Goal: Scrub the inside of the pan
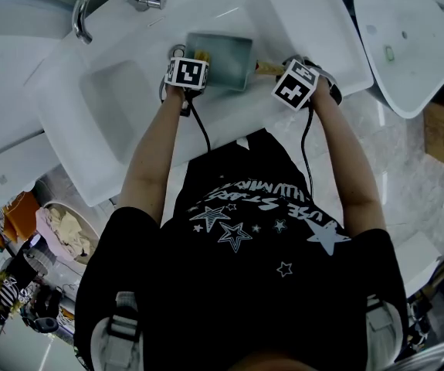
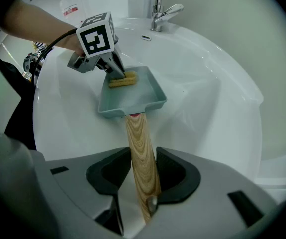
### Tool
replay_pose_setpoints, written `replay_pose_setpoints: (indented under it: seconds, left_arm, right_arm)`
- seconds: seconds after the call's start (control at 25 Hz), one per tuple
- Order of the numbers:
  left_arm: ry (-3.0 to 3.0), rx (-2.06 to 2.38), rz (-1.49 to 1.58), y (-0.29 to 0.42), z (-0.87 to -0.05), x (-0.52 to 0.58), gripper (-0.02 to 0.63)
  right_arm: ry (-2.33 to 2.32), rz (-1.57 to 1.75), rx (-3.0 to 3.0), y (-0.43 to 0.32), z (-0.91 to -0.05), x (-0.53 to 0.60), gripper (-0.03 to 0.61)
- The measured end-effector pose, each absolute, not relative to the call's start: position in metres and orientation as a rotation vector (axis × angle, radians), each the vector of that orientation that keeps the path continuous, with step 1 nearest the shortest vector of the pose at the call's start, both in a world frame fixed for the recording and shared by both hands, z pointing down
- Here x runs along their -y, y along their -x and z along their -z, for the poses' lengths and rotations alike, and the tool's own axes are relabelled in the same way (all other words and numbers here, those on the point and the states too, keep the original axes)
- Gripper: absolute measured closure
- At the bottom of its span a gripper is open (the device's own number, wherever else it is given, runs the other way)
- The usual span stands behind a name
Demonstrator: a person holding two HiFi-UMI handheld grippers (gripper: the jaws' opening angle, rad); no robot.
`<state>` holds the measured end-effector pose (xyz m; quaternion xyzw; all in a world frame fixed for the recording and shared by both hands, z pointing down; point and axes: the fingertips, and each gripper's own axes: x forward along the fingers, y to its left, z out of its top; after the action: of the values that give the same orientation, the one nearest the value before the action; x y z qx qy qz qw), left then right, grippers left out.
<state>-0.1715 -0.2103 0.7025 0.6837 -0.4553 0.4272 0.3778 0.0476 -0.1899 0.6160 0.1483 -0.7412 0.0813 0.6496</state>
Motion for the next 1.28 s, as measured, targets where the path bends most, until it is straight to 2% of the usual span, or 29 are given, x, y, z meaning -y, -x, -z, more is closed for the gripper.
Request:
replay_pose_setpoints:
  seconds: [0.36, 0.72, 1.28]
  left_arm:
    - [-1.809, 1.172, -1.066, 0.158, -0.673, 0.216, 0.563]
    - [-1.885, 1.024, -0.868, 0.085, -0.643, 0.227, 0.563]
    - [-1.770, 0.981, -0.922, 0.064, -0.670, 0.222, 0.563]
  right_arm:
    - [-0.337, -0.184, 1.679, -0.048, -0.615, 0.189, 0.422]
    - [-0.335, -0.174, 1.682, -0.047, -0.618, 0.190, 0.422]
    - [-0.339, -0.149, 1.685, -0.047, -0.619, 0.190, 0.422]
